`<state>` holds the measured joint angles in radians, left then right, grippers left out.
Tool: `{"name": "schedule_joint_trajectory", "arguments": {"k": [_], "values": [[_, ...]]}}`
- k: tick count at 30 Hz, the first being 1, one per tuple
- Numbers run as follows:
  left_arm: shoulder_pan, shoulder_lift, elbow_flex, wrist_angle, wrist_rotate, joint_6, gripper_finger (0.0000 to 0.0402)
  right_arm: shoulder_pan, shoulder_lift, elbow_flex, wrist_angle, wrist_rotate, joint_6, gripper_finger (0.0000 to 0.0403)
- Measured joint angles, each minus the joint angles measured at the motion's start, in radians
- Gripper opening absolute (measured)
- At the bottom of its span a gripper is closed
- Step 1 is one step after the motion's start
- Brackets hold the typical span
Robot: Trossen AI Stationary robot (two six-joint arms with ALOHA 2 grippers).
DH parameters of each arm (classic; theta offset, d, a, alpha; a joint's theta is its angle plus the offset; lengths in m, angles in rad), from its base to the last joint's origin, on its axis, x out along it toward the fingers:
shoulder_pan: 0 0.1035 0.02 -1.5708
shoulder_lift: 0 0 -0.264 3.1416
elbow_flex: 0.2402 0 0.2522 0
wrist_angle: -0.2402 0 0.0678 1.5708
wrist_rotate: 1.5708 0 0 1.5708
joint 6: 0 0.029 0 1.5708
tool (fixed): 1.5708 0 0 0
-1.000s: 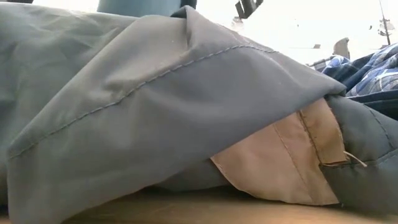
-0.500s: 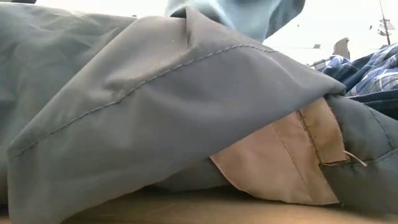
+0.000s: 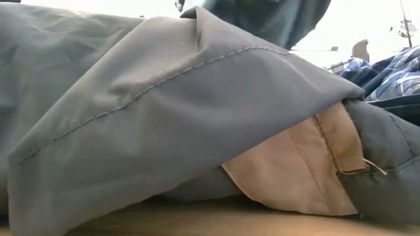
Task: Sort clothes
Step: Put the green pants into the laundry bin
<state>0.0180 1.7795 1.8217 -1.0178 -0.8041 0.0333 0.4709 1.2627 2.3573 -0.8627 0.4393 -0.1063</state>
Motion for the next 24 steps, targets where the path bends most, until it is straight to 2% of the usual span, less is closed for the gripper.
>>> {"name": "schedule_joint_trajectory", "arguments": {"k": [1,9,16,19,21,24], "values": [[0.000,-0.004,0.000,-0.021,-0.029,0.000,0.0134,0.000,0.003,0.000,-0.003,0.000,0.007,0.0023],[0.000,-0.111,-0.001,-0.124,-0.070,-0.053,0.0134,0.000,0.049,0.000,-0.076,0.000,0.050,0.0023],[0.000,-0.341,-0.001,-0.208,-0.071,-0.147,0.0134,-0.015,0.159,0.000,-0.197,-0.001,0.076,0.0023],[-0.007,-0.451,-0.001,-0.207,-0.025,-0.203,0.0134,-0.050,0.227,-0.003,-0.277,-0.012,0.086,0.0023],[-0.008,-0.520,0.000,-0.206,0.029,-0.234,0.0134,-0.099,0.268,-0.002,-0.326,-0.091,0.115,0.0023],[-0.008,-0.600,0.000,-0.205,0.126,-0.240,0.0134,-0.182,0.347,0.001,-0.368,-0.292,0.144,0.0023]]}}
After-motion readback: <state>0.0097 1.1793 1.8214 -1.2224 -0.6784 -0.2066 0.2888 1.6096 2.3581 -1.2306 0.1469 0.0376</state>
